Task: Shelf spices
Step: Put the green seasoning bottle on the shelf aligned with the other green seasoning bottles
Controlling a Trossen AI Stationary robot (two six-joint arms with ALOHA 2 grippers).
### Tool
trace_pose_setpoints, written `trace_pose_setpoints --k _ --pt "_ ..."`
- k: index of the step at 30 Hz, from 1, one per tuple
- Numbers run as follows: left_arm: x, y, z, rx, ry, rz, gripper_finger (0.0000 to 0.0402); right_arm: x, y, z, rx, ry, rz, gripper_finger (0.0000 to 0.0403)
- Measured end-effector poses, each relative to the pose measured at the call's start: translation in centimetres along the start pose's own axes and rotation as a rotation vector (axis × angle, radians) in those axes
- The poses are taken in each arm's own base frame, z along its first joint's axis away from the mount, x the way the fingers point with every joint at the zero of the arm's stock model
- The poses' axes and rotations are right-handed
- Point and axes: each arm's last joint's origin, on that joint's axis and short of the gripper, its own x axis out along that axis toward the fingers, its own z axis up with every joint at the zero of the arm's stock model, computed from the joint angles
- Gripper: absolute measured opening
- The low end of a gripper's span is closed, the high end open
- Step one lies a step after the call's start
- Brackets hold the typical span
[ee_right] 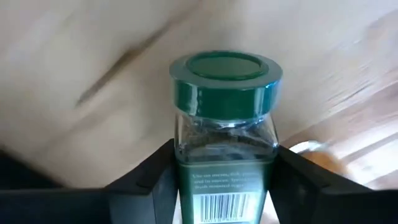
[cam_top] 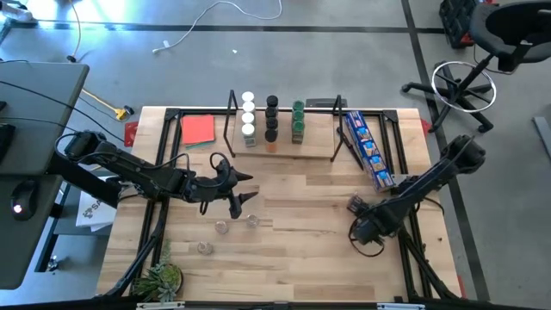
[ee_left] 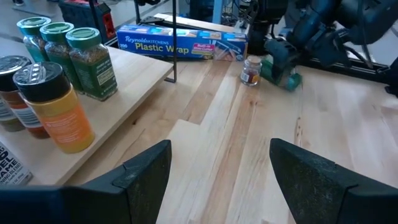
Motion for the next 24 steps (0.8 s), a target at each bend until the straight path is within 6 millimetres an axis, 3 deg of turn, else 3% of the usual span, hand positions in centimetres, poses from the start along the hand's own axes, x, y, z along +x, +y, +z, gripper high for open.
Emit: trace_pose_setpoints --k 6,11,18,24 --pt "0.0 0.0 0.0 -0.010 -0.002 -0.001 0.0268 -2.7 -4.5 2.7 0.278 -0.308 -0.128 0.0185" --pt "0.0 -0.2 0.6 -0.007 -0.051 -0.036 0.0268 -3.8 -9.5 1.7 0.466 -0.682 -0.010 0.0185" --pt "0.3 -1.6 1.8 0.107 -0.169 -0.323 0.0268 -3.9 -14.5 -1.0 0.443 -1.182 0.044 0.0185" --pt "3.8 -3.0 4.4 0.229 -0.175 -0.504 0.0268 -3.8 -16.8 -1.9 0.375 -1.399 0.115 0.0185"
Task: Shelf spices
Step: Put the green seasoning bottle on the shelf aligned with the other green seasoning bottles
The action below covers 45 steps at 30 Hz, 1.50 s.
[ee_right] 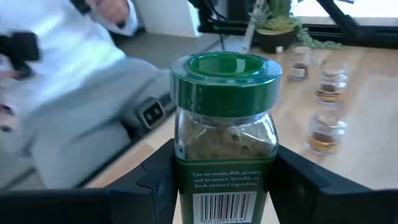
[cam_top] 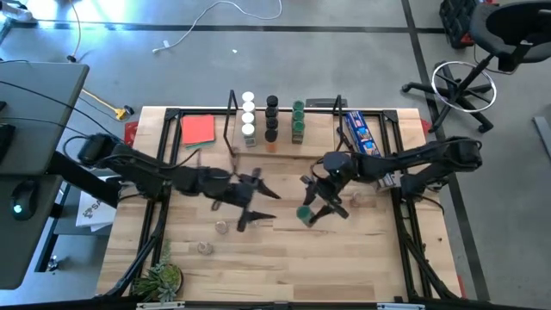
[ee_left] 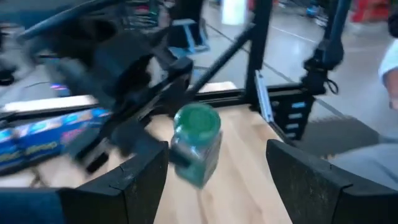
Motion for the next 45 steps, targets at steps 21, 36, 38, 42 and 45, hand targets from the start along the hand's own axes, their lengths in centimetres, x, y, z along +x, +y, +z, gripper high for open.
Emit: trace_pose_setpoints --k 21,36,38,42,45 --pt "9.8 2.9 1.9 0.212 0.223 -0.217 0.0315 0.1 -0.5 0.3 -0.017 -0.051 0.014 0.0185" --pt "10.7 2.8 1.0 0.178 0.216 -0.223 0.0197 0.1 -0.5 0.3 -0.014 -0.046 0.007 0.0185" --pt "10.7 2.8 1.0 0.178 0.215 -0.224 0.0193 0.1 -0.5 0.3 -0.013 -0.046 0.006 0.0185" --pt "10.7 2.8 0.9 0.171 0.224 -0.233 0.0193 0.1 -0.5 0.3 0.018 -0.042 -0.034 0.0185" --pt "10.1 2.8 1.4 0.150 0.243 -0.214 0.0193 0.0 -0.7 0.3 0.075 -0.042 -0.062 0.0218"
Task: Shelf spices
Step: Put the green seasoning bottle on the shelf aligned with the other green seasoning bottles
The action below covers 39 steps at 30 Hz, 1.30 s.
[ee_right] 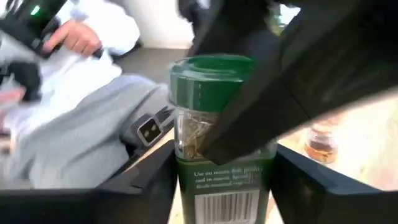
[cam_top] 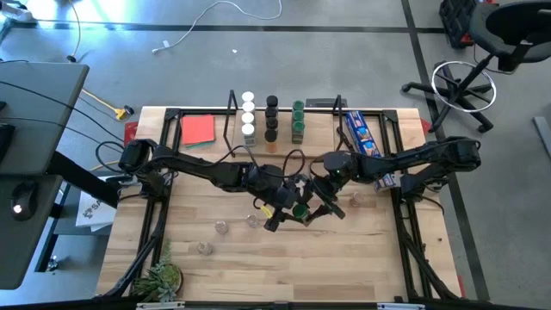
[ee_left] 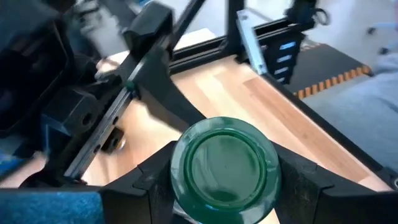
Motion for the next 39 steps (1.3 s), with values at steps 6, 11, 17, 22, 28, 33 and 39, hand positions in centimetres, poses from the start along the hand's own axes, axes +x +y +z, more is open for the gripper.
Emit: trace_pose_setpoints --k 6,11,17,22,28,33,39 --pt "-2.6 -0.3 0.9 -0.045 0.131 0.065 0.0193 -1.6 -1.0 -1.2 0.240 0.103 -0.125 0.0298" --pt "-3.8 0.3 0.7 -0.099 0.210 0.157 0.0193 -3.8 -0.6 -1.9 0.274 0.249 -0.284 0.0306" --pt "-4.6 4.7 -0.4 -0.190 0.200 0.370 0.0193 -7.4 2.0 -1.9 0.323 0.437 -0.675 0.0307" --pt "-5.4 10.0 -2.2 -0.231 0.148 0.469 0.0193 -9.2 4.3 -0.8 0.343 0.369 -0.848 0.0308" --pt "-5.2 13.6 -5.4 -0.254 0.203 0.515 0.0193 -9.6 5.6 0.2 0.275 0.294 -0.931 0.0309" --pt "-4.9 15.0 -6.8 -0.268 0.211 0.552 0.0193 -9.3 5.3 0.5 0.265 0.242 -0.997 0.0309" --pt "-4.9 15.8 -7.6 -0.259 0.224 0.573 0.0197 -7.5 3.9 0.5 0.196 0.242 -0.981 0.0309"
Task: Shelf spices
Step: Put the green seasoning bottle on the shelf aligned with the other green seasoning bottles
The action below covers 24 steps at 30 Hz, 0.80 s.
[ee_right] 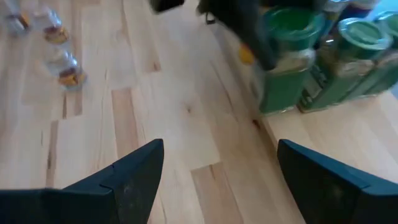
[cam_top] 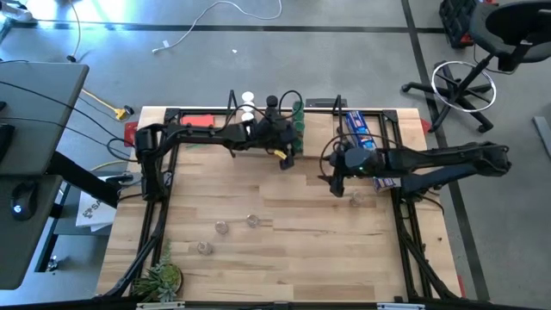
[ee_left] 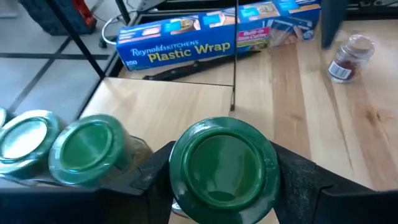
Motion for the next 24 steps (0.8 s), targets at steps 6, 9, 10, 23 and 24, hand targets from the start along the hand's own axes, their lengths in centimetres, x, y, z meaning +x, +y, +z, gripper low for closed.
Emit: trace_pose_setpoints --k 6,9,10,23,24 --pt "0.0 0.2 0.0 0.034 0.005 0.032 0.0205 2.6 0.5 -0.4 -0.028 0.050 -0.008 0.0309" --pt "0.0 0.2 -0.1 0.049 0.006 0.030 0.0207 3.8 0.8 -0.5 -0.029 0.054 -0.008 0.0309" --pt "0.2 0.2 -0.1 0.051 0.008 0.029 0.0207 4.2 0.9 -0.5 -0.029 0.053 -0.008 0.0309" --pt "1.9 -0.1 -1.2 0.060 0.024 0.019 0.0210 6.0 1.3 -0.8 -0.062 0.053 -0.007 0.0309" --pt "1.9 -0.1 -1.2 0.061 0.022 0.019 0.0211 6.0 1.3 -0.8 -0.062 0.052 -0.007 0.0309"
